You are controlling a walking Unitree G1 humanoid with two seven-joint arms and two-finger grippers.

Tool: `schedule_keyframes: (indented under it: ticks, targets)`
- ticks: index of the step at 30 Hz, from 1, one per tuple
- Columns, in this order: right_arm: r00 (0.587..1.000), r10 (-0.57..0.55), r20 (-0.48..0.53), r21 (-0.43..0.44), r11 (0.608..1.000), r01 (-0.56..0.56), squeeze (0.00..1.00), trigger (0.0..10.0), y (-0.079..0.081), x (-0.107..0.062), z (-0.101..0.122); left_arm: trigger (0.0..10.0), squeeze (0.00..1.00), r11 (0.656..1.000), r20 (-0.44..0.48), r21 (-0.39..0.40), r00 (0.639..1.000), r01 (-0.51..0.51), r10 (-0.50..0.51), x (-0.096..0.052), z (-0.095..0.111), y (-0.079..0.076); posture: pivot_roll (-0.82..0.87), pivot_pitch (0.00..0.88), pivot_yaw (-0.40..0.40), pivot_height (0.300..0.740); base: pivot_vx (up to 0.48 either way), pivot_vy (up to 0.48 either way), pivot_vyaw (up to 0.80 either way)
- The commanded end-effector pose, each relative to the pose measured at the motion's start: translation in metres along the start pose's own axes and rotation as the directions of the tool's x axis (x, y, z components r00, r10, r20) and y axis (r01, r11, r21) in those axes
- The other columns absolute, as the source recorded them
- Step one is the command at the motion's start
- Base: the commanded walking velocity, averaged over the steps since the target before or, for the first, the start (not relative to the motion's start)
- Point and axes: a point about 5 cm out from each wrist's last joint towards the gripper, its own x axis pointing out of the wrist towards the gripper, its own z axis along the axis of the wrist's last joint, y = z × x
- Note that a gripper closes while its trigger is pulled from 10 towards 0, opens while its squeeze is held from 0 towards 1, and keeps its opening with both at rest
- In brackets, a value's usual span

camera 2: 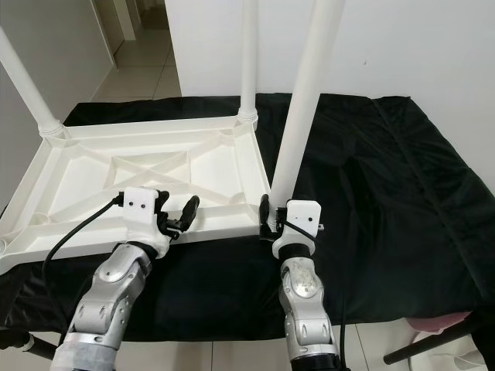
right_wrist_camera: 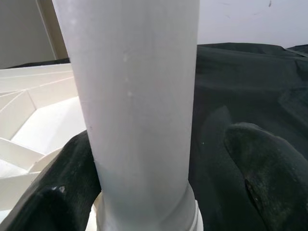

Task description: Building children table

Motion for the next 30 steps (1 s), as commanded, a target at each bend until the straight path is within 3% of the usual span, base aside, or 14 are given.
schedule_keyframes:
  ticks: [1,9,30]
  targets:
    - [1.000,0.003,-0.011,0.006,1.000,-0.003,0.00,10.0,0.005,-0.001,-0.004,10.0,0.00,0.999,0.001,0.017,0.999,-0.036,0.036,0.001,-0.003,-0.001,-0.05,0.047,0.054,0.740,0.000,0.000,0.00]
    - [1.000,0.013,-0.014,0.013,1.000,-0.012,0.00,10.0,0.011,-0.002,-0.008,10.0,0.00,0.999,0.050,-0.030,0.998,-0.041,0.042,0.002,-0.003,-0.011,-0.05,0.038,0.047,0.740,0.000,0.000,0.00]
    - [1.000,0.013,0.002,-0.018,1.000,-0.013,0.00,10.0,0.009,0.003,-0.008,10.0,0.00,0.990,0.095,-0.038,0.986,-0.133,0.137,0.007,-0.003,0.002,-0.05,0.035,0.027,0.740,0.000,0.000,0.00]
